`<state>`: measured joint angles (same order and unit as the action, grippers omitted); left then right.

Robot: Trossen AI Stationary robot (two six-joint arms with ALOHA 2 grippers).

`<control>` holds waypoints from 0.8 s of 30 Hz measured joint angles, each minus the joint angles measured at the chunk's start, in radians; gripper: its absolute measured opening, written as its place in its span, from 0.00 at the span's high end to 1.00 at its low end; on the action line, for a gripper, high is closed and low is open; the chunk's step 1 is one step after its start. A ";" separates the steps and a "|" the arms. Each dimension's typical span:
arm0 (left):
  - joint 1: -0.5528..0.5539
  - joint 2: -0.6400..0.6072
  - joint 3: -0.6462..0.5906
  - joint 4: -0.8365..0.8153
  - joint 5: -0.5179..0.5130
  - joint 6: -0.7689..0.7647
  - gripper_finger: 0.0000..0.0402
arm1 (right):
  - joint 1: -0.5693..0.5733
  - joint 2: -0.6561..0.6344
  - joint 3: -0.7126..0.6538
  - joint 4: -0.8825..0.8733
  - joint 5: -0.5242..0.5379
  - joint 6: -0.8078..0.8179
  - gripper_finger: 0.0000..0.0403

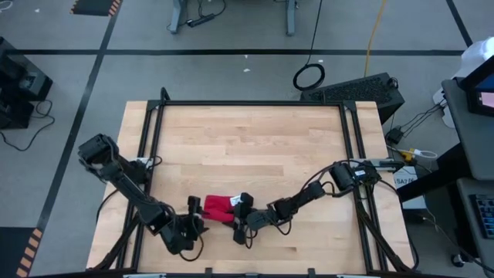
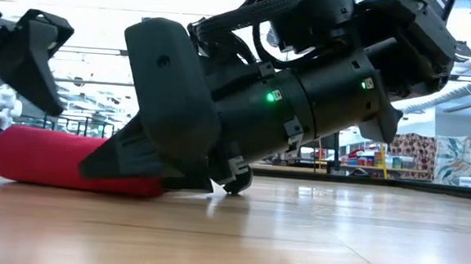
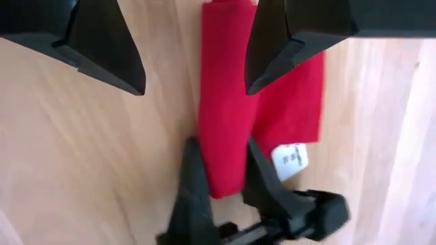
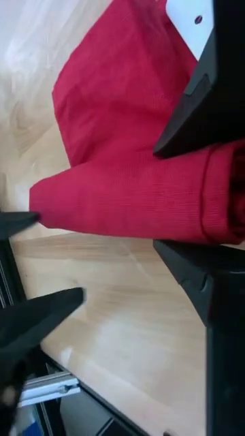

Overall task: Roll towel
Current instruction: Roll the red towel

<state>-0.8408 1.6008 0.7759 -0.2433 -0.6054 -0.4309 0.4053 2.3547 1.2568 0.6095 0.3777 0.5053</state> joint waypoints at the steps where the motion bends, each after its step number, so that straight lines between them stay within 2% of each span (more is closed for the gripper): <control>1: -0.008 0.015 0.000 0.005 -0.004 -0.001 0.36 | -0.001 0.000 0.000 0.003 -0.006 0.004 0.51; 9: -0.055 0.111 0.000 -0.005 -0.140 -0.001 0.36 | -0.012 -0.001 -0.001 -0.001 -0.036 0.069 0.51; 16: -0.057 0.138 0.000 -0.023 -0.170 0.032 0.36 | -0.013 -0.002 -0.001 -0.001 -0.037 0.099 0.51; 20: -0.058 0.137 0.000 0.005 -0.236 0.101 0.36 | -0.013 -0.002 -0.001 -0.005 -0.041 0.107 0.51; 24: -0.040 0.137 0.000 -0.013 -0.235 0.098 0.36 | -0.013 -0.002 -0.001 -0.007 -0.044 0.114 0.51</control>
<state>-0.8806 1.7382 0.7761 -0.2567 -0.8408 -0.3330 0.3923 2.3524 1.2556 0.6025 0.3338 0.6194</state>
